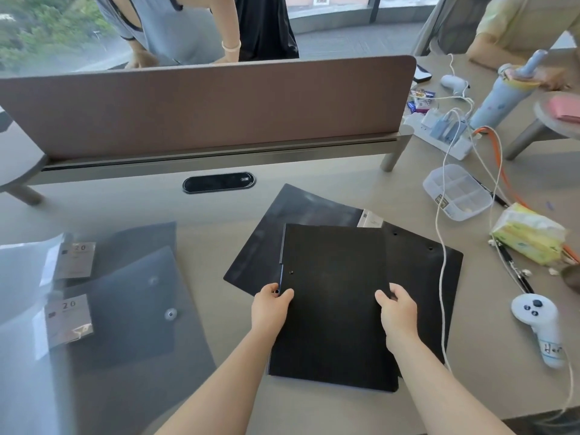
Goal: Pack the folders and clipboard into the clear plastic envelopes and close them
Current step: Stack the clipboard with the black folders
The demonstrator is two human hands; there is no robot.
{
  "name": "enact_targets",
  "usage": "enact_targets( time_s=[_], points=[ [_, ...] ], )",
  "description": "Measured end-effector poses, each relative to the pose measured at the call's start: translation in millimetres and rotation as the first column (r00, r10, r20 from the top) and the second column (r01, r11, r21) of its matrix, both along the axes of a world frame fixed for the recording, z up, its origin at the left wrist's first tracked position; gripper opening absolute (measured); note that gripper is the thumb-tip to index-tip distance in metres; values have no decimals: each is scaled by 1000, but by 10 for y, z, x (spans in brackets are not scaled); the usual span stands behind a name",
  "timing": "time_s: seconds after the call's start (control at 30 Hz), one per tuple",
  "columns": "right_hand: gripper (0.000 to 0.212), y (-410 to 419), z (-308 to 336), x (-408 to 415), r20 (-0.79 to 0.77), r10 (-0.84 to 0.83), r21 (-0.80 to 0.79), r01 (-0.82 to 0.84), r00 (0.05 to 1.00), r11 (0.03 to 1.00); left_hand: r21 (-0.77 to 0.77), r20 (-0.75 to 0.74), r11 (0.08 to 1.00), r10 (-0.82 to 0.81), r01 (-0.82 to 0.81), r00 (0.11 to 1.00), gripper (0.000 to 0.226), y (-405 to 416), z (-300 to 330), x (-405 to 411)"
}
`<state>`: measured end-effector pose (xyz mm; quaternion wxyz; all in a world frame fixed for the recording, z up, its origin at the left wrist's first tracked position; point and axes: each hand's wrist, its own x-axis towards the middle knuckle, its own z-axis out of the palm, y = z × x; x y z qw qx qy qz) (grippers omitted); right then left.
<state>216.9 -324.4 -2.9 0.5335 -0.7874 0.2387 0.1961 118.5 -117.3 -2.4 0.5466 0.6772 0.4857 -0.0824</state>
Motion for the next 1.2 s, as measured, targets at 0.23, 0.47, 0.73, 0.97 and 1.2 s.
enact_targets(
  time_s=[0.23, 0.47, 0.73, 0.97, 1.2],
  points=[
    [40, 382, 118, -149, 35, 73, 123, -77, 997, 989, -35, 87, 989, 147, -145, 985, 45, 366, 71, -293],
    [33, 1116, 233, -435, 73, 221, 174, -231, 972, 957, -87, 154, 927, 374, -364, 915, 33, 918, 255, -829],
    [27, 1658, 87, -871, 46, 349, 197, -351, 936, 915, -11, 123, 888, 458, -460, 881, 35, 1285, 236, -1436],
    [13, 1944, -57, -1128, 29, 455, 99, -456, 890, 884, 58, 50, 863, 500, -502, 865, 31, 1470, 107, -1804],
    [10, 2076, -200, -1249, -52, 683, -182, -680, 728, 710, 176, 1, 855, 495, -487, 869, 36, 1589, -1, -1999]
  ],
)
